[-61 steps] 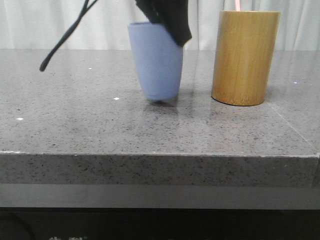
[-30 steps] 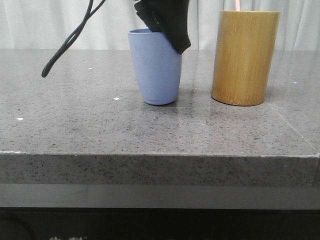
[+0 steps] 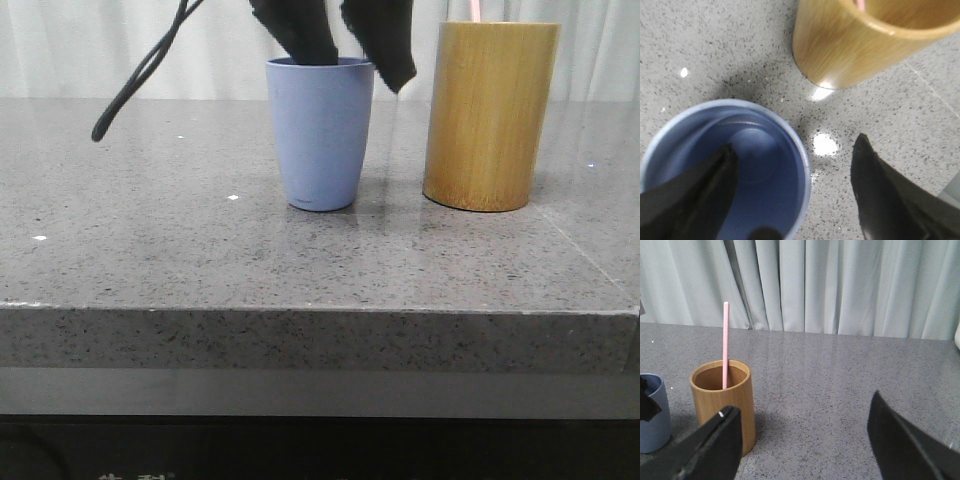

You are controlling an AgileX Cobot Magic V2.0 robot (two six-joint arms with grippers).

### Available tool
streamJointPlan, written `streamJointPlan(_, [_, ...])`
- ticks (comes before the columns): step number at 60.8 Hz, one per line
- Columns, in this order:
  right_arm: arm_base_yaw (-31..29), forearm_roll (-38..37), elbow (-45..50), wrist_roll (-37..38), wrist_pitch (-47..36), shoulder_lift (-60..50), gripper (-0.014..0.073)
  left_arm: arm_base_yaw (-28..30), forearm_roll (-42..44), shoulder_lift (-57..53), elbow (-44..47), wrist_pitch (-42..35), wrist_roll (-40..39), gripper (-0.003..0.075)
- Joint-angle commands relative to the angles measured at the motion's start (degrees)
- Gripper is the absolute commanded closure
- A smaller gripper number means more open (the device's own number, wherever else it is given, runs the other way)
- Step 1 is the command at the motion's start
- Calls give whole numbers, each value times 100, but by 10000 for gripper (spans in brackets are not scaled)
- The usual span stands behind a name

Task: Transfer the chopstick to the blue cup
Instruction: 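Open the left gripper and lift it away from the cup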

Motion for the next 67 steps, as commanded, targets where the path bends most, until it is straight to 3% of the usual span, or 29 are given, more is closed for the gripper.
streamJointPlan(1, [-37, 25, -192, -40, -397, 86, 60, -44, -108, -289, -402, 55, -7, 237])
streamJointPlan(19, [-37, 25, -192, -40, -397, 86, 60, -44, -122, -321, -883, 125, -7, 241])
streamJointPlan(24, [-37, 25, -192, -40, -391, 86, 60, -44, -122, -349, -894, 125, -7, 279])
streamJointPlan(44, [-37, 25, -192, -40, -391, 86, 60, -44, -88, -362, -894, 125, -7, 736])
streamJointPlan(67, [-37, 25, -192, -40, -391, 86, 60, 209, 570, -755, -894, 125, -269, 739])
